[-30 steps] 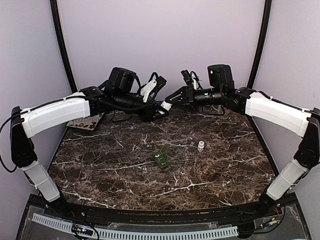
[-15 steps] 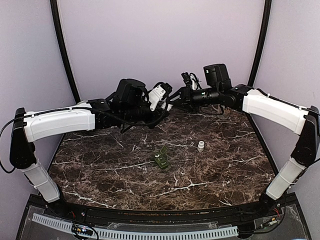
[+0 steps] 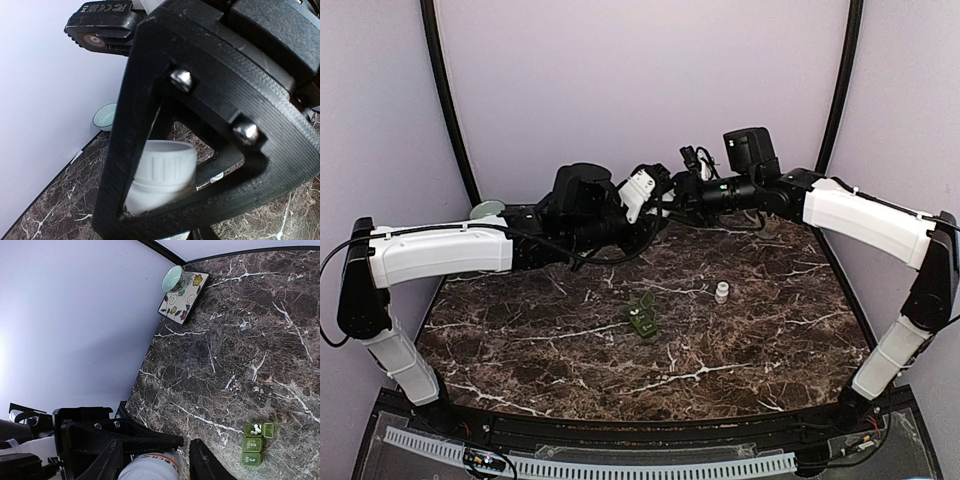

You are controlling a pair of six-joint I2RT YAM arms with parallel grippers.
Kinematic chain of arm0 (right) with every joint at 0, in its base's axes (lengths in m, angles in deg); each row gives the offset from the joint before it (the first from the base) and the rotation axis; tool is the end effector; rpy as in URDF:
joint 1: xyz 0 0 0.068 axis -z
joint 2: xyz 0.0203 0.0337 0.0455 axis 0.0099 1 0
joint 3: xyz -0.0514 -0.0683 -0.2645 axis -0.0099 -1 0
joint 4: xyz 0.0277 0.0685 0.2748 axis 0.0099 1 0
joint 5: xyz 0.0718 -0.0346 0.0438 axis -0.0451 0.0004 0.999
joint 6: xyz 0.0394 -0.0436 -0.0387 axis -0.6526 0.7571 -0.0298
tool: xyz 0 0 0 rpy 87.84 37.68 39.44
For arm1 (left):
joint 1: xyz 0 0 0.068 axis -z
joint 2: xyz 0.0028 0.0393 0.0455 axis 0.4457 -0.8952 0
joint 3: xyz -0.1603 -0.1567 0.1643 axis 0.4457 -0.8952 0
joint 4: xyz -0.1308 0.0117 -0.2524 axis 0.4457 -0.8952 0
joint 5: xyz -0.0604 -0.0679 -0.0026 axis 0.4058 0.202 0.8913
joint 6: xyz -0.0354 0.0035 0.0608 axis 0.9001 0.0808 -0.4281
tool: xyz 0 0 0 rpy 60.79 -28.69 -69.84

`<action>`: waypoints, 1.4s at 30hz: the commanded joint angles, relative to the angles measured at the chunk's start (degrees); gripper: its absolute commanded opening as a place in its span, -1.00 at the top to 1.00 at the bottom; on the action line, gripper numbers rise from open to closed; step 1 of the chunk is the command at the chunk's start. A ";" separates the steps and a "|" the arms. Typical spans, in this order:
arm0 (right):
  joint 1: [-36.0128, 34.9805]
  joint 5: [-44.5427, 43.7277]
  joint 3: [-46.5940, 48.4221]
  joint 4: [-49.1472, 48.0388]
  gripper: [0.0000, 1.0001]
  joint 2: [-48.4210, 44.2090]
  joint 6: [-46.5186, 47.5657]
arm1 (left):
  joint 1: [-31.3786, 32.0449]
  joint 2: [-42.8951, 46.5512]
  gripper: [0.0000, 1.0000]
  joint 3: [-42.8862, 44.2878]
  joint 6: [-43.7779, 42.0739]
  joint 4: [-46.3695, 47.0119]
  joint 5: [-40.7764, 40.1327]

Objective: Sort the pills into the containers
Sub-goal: Unscrew the lid of the pill bottle, then pass from the left arm to the right

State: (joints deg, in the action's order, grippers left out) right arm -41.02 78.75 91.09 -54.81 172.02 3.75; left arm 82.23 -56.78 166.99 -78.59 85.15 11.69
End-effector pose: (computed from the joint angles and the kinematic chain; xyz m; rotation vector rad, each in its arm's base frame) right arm 0.3029 0.2962 0.3497 -0.2711 2.2352 1.4332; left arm 0.2563 -0.3633 0.3378 0.9077 1.5465 -0.4452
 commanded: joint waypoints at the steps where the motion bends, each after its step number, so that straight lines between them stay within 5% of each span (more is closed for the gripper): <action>1: -1.92 0.08 -0.72 3.67 0.09 1.58 0.71 | 1.89 4.00 1.00 1.10 -0.81 13.05 5.34; 16: -1.92 -4.73 -0.21 10.29 0.24 -0.84 4.62 | 1.89 3.70 1.00 1.18 -0.42 11.32 0.94; 20: -2.00 -5.54 0.76 12.27 0.56 -0.43 6.07 | 1.89 3.55 0.97 1.39 -0.16 11.19 -0.82; 29: -2.25 -7.43 0.77 13.55 0.77 -0.27 7.71 | 1.89 3.63 0.32 1.53 0.35 10.66 -2.77; 35: -2.27 -9.51 0.58 13.66 0.78 -0.70 8.78 | 1.89 4.05 -0.36 1.17 0.48 10.36 -3.14; 42: -2.27 -11.63 0.51 13.32 0.78 -1.11 9.68 | 1.89 4.81 -0.51 0.35 0.46 8.75 -4.15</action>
State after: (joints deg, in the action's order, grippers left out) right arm -42.57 69.97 92.56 -44.80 170.45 11.48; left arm 83.90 -56.54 166.43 -78.37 88.58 8.58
